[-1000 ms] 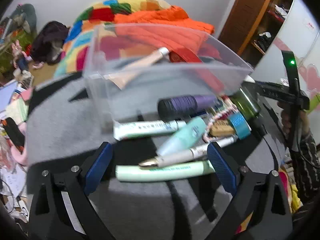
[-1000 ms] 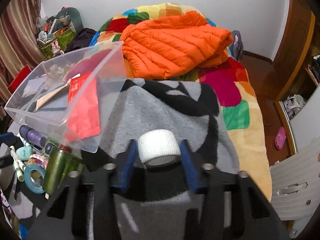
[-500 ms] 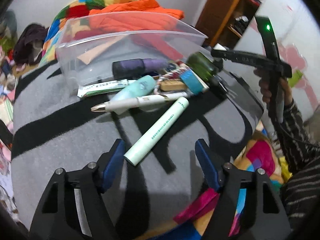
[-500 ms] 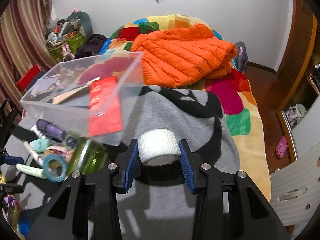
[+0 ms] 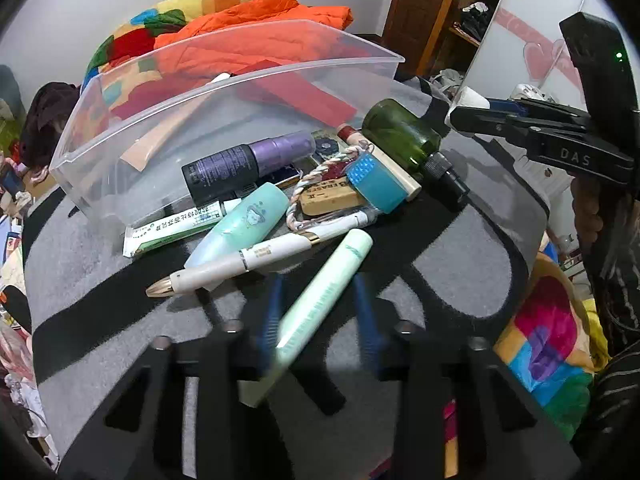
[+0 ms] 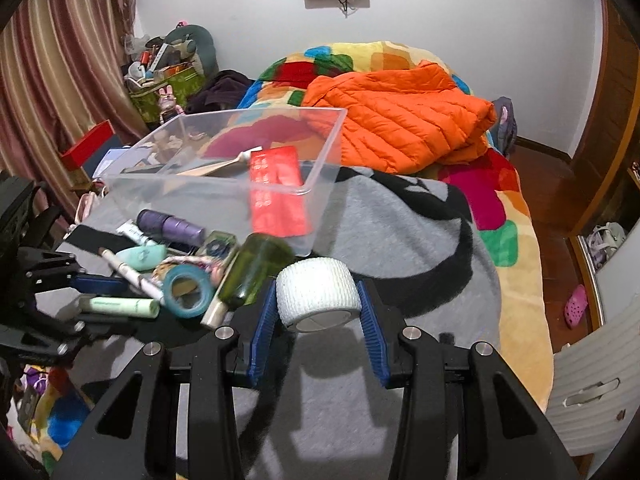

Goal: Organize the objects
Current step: 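Grasp the white tape roll with the right tool while the left grasps a pale green tube, then release the pale green tube into the box with the left tool while the right drops the tape roll in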

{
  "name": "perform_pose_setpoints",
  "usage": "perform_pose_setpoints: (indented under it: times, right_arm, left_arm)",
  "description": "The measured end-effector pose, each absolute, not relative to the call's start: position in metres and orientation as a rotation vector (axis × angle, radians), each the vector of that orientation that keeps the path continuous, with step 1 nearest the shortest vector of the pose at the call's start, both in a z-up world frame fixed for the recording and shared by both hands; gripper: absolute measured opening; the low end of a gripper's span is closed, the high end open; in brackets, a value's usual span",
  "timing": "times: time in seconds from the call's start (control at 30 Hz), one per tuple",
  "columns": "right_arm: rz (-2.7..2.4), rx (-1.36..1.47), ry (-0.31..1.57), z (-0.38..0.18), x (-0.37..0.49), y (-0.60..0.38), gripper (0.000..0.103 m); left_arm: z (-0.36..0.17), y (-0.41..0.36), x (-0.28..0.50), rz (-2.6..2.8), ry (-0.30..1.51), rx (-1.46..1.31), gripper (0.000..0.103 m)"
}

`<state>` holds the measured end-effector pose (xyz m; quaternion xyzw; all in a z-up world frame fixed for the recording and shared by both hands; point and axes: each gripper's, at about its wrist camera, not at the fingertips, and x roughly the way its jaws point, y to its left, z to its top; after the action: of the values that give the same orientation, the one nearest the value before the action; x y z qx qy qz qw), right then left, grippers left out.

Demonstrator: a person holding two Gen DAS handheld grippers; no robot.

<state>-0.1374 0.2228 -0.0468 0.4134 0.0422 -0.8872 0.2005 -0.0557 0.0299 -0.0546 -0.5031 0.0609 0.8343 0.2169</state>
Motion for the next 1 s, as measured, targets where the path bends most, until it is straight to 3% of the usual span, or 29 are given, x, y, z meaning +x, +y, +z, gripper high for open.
perform_pose_setpoints:
  times: [0.1, 0.3, 1.0]
  right_arm:
    - [-2.469, 1.147, 0.112, -0.045, -0.134, 0.219, 0.037]
    - [-2.453, 1.107, 0.114, -0.037, -0.128, 0.207, 0.037]
    - [-2.5, 0.896, 0.024, 0.027, -0.167, 0.169, 0.037]
  left_arm:
    - [-0.053, 0.032, -0.044, 2.316, 0.165, -1.374, 0.015]
    - [-0.049, 0.032, -0.022, 2.405, 0.198, -1.348, 0.015]
    - [0.044, -0.009, -0.069, 2.682, -0.061, -1.04, 0.015]
